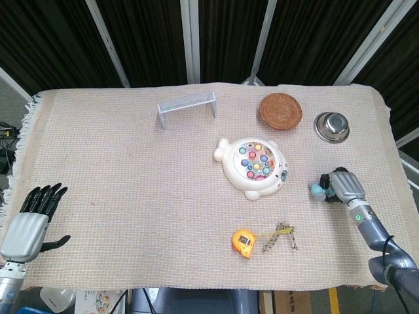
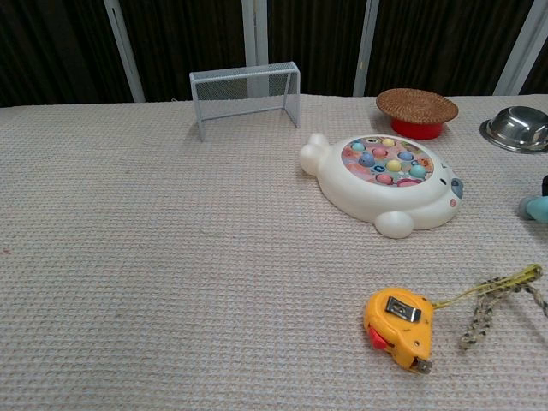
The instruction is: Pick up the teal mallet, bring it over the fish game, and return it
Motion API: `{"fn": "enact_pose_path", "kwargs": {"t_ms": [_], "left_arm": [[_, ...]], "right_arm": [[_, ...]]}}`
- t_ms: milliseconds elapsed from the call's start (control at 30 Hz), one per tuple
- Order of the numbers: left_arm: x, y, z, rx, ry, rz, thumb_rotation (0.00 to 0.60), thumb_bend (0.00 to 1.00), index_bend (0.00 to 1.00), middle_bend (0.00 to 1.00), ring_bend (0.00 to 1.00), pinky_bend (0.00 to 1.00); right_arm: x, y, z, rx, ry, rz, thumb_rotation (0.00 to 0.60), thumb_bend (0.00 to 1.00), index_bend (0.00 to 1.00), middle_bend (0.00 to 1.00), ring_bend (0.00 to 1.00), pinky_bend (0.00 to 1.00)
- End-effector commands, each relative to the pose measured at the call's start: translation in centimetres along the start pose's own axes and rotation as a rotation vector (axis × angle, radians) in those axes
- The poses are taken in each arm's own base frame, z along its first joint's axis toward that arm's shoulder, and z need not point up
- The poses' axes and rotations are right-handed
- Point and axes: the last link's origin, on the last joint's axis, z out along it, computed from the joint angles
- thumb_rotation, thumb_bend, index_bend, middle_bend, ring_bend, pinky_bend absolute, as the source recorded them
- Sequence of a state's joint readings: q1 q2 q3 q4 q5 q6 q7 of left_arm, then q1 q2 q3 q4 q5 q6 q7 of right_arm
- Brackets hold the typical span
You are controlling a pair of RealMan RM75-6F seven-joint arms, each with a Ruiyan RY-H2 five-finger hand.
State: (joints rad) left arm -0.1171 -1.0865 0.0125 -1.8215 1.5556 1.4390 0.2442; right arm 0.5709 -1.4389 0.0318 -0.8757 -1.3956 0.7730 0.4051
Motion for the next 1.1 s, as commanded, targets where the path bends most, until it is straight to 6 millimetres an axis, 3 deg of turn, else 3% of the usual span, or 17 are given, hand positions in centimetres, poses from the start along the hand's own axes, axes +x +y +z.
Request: {"fn": "enact_pose_path", "kwargs": {"t_ms": [33,733,1100], "left_arm": [[0.0,0.0,0.0,0.000,-0.001,0.000,0.600,0.00,0.00,0.00,0.00,0.00],[-0.3,0.0,0.3,0.002,-0.011,-0.001,0.600,0.00,0.00,0.00,0.00,0.00],[-0.4,-0.1,0.5,0.005,-0.015,-0.003,0.600,0.00,0.00,0.00,0.00,0.00]], "right_arm": [[0.4,-0.1,0.0,-0.001,-0.008,0.005,0.600,0.40,0.56,0.56,0.31,0.14],[2.1,-0.7,0.8,-0.041,-0.085,-0.004,0.600,0.40,0.37,0.43,0.19,0.07],[2.7,-0.8,1.3,-0.062,-0.076,-0.013,0.600,0.40,0.36,0.42,0.19,0.07]]}}
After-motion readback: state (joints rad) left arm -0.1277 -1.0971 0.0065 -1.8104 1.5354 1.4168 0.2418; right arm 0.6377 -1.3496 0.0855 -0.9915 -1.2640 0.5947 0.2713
